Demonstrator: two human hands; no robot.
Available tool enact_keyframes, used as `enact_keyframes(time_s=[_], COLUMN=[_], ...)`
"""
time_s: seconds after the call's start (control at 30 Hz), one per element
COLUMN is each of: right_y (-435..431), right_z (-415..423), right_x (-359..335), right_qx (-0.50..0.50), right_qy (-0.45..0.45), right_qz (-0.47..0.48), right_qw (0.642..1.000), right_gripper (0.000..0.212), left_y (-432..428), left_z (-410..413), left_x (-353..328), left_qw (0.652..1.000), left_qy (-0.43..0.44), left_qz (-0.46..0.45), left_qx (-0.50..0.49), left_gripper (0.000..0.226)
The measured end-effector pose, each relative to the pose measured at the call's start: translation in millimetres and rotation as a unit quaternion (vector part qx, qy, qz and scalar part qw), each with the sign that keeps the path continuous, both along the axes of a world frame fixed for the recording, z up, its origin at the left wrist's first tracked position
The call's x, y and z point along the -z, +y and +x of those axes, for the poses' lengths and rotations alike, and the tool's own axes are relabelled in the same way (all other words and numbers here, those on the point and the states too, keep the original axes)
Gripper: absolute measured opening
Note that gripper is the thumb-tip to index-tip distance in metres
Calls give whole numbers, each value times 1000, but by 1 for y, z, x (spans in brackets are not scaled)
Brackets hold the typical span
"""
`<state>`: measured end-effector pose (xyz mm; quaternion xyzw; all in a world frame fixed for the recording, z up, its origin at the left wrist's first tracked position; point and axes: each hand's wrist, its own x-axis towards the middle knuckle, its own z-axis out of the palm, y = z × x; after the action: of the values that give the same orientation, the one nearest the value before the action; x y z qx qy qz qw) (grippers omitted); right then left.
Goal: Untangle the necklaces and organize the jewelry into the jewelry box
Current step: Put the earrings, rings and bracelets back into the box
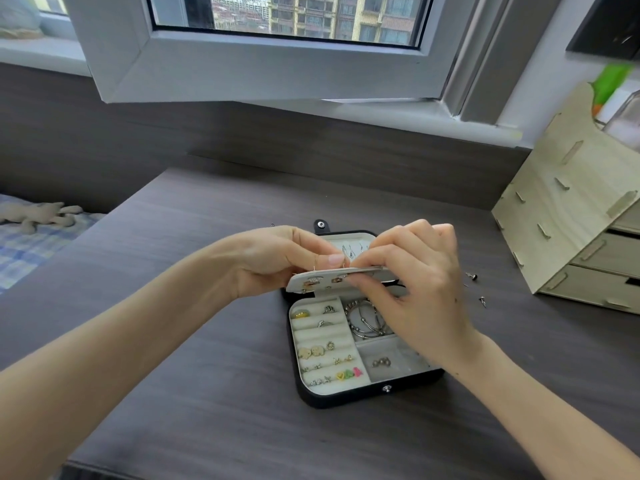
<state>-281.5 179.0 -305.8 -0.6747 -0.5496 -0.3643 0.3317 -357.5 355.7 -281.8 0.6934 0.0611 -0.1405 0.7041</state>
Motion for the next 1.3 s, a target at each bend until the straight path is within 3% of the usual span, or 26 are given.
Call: enact_keyframes(time_s=[0.13,0.27,0.6,0.93,1.03,1.1,1.2,1.3], right_y=[0,0,2,4,5,6,10,17], right_z=[-1,-1,2,1,3,5,9,17], right_x=[0,0,-1,-3,-5,-7,-14,-21], right_qx=[0,-2,-8,-9,-4,-13,-32,-43], right_qy=[-3,0,0,-2,-1,-5,12,43], right_qz=[-6,0,-6,-16,-10,-15,-39,-59], right_qw=[1000,1000,1000,1000,1000,1000,999,996], right_gripper=[19,23,17,19,15,14,16,14], left_y=[4,9,11,8,17,35,67,89], left_z=[3,8,14,13,8,4,1,2], left_x=[-3,-15,-31,-43,-46,-41,-20,12], left_qw=[998,984,964,909,935,939,906,865], left_qy=[-27,-49,-65,-103,-72,-71,-47,-7], left_qz=[51,163,232,373,332,335,385,444], left_qx=[6,55,111,153,103,8,-170,-235], left_gripper=[6,8,4,14,16,18,16,17])
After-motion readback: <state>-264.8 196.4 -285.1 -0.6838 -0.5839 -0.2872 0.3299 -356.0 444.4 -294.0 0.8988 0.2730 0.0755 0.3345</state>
